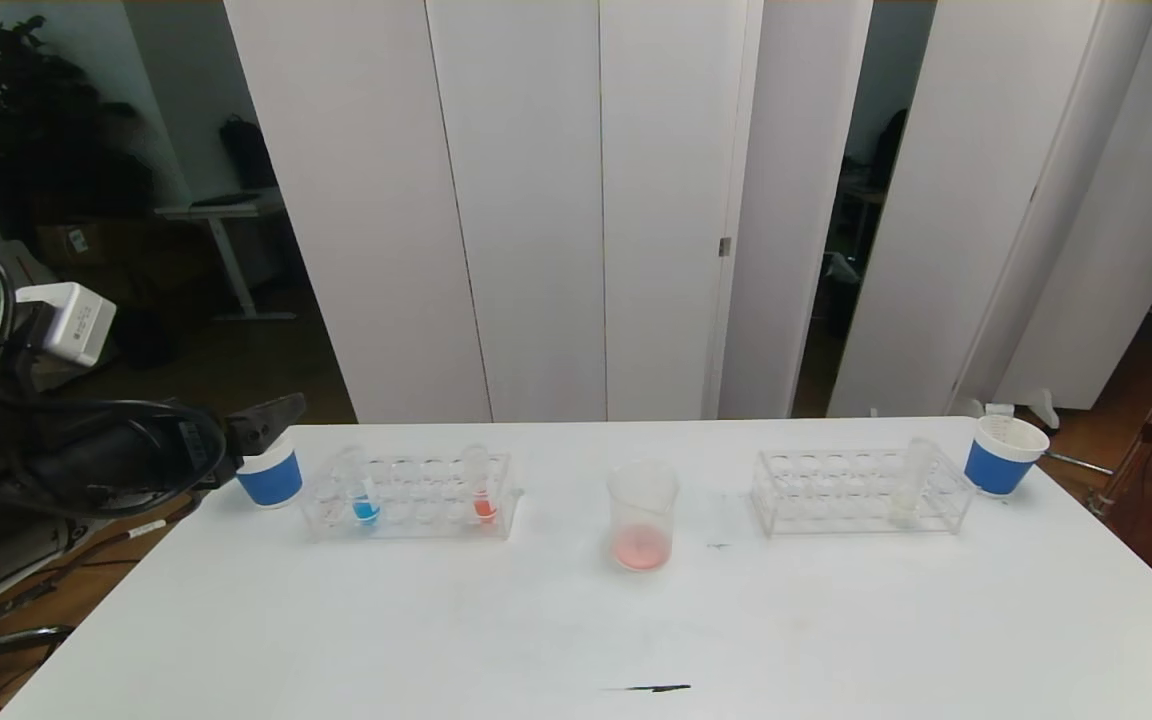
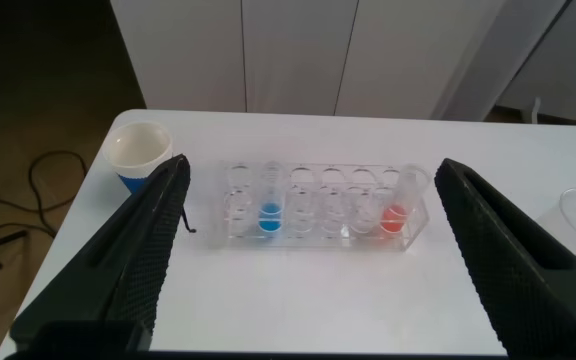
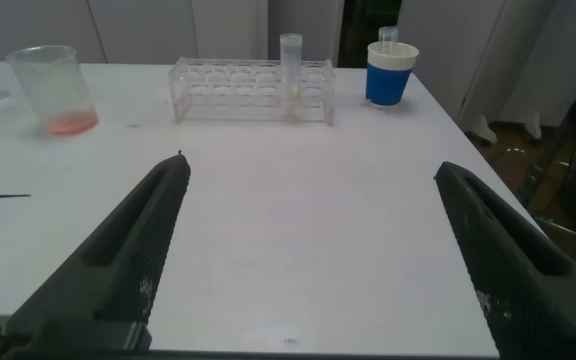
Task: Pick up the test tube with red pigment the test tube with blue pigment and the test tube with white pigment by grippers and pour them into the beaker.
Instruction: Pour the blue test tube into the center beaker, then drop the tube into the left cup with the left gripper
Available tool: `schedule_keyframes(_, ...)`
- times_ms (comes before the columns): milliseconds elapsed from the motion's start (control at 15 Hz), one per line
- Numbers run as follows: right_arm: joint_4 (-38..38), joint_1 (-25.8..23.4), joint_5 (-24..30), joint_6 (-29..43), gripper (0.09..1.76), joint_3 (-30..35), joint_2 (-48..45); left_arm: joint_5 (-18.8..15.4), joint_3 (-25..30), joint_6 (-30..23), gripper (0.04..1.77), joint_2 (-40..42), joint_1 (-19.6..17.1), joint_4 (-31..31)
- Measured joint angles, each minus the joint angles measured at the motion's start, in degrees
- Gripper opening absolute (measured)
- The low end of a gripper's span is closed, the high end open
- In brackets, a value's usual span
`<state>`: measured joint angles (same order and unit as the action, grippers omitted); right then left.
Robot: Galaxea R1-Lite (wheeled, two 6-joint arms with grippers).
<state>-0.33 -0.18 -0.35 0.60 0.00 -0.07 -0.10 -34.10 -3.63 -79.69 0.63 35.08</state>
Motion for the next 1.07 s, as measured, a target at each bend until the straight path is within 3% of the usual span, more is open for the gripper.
schedule_keyframes(333, 0.0, 0.0, 0.0, 0.0, 1.75, 0.0, 0.0, 0.7, 4.0, 0.2, 1.75, -16.9, 0.7, 17.4)
schedule_keyframes(667, 0.0, 0.0, 0.0, 0.0, 1.75, 0.0, 0.0, 1.2, 8.9, -0.8, 1.75, -27.1, 1.8, 29.7)
schedule_keyframes(867, 0.0, 0.1, 0.0, 0.0, 1.75, 0.0, 0.0, 2.8, 9.3, -2.2, 1.75, -32.1, 1.7, 34.2)
schedule_keyframes(1067, 0.0, 0.0, 0.0, 0.0, 1.75, 0.0, 0.0, 3.1, 7.9, -4.0, 1.75, -35.9, 1.4, 34.9)
